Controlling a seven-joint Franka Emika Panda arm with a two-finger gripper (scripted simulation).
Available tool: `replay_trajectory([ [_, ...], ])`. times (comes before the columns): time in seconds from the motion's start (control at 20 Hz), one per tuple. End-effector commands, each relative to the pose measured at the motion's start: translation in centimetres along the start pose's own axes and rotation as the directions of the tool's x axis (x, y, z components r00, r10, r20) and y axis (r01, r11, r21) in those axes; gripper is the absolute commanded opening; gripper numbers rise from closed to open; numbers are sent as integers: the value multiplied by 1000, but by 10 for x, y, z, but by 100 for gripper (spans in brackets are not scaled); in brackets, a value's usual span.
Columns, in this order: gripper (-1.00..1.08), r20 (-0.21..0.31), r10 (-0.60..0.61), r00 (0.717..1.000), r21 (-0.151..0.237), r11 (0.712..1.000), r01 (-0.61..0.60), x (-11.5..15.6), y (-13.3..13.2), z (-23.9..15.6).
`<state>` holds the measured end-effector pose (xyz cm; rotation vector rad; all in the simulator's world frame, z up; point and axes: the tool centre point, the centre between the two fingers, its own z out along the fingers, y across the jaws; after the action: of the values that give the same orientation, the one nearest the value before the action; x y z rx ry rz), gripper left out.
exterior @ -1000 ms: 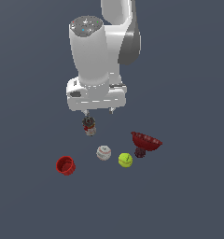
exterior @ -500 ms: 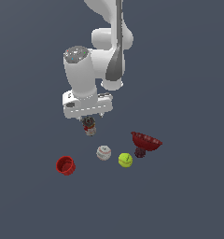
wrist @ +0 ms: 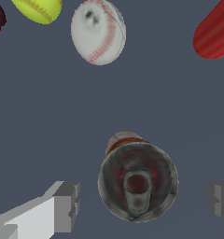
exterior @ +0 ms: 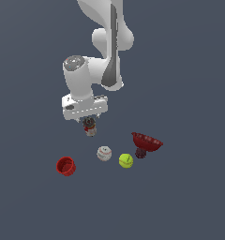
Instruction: Pick up a designated object from a clutter of objects.
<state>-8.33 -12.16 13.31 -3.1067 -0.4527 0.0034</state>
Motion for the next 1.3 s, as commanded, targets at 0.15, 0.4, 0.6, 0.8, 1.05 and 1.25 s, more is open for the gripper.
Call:
replay_trajectory([
  [0.15, 100, -2, -12, 1000, -2, 1000, 12, -6, 2, 6],
  [0.4, 100, -1, -9, 1000, -2, 1000, 9, -5, 2, 9],
  [0.6, 100, -1, -10, 1000, -2, 1000, 10, -6, 2, 22],
  [0.8, 100, -1, -11, 1000, -3, 1000, 11, -6, 2, 40],
  [1.05, 100, -1, -12, 1000, -3, 1000, 12, -6, 2, 54],
  [1.25, -100, -1, -12, 1000, -3, 1000, 12, -6, 2, 56],
])
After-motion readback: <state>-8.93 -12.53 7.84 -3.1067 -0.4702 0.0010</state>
